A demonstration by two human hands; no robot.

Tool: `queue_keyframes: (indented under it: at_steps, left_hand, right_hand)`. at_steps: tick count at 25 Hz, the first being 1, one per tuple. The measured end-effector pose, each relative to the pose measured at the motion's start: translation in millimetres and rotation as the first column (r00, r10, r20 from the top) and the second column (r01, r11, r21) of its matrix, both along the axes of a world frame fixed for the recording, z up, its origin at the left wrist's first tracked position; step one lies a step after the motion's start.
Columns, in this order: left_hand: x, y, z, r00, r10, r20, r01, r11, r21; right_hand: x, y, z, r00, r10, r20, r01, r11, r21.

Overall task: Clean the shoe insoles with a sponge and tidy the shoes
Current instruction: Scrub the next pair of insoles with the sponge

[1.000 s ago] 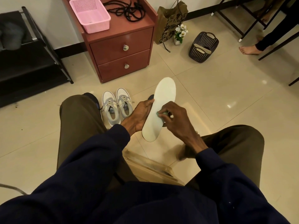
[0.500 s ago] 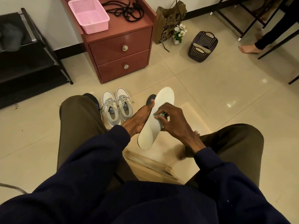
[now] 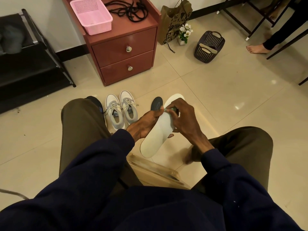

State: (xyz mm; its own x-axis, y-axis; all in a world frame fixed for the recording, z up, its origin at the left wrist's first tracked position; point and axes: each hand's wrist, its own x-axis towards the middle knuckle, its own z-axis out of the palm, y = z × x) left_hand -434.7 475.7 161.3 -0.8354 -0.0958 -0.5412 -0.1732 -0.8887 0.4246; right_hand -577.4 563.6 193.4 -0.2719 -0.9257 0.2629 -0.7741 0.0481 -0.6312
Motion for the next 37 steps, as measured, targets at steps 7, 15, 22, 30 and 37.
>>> queue_keyframes:
  at_steps: [7,15,22,30,37]
  left_hand:
    - [1.8,2.6,1.4,0.985,-0.162,-0.05,0.158,0.984,-0.083]
    - [5.3,5.7,6.3,0.982,-0.18,-0.054,0.174,0.978,-0.112]
    - [6.8,2.5,10.4,0.987,-0.136,-0.082,0.128,0.987,-0.102]
    - [6.3,-0.5,10.9,0.987,-0.117,-0.107,0.11,0.992,-0.068]
    - [4.3,-10.4,14.3,0.992,0.118,-0.051,-0.116,0.993,0.03]
  right_hand:
    - [-19.8,1.7,-0.5,0.991,-0.125,0.055,0.125,0.992,0.007]
    - [-48.6,4.0,-4.3,0.896,-0.417,0.152,0.41,0.909,0.078]
    - [-38.8,-1.1,4.1,0.951,-0.283,0.121,0.284,0.959,0.013]
    - [-54.9,2.6,4.4,0.874,-0.429,0.231,0.431,0.901,0.044]
    - [-9.0,9.2,11.7,0.974,-0.174,0.142,0.172,0.985,0.029]
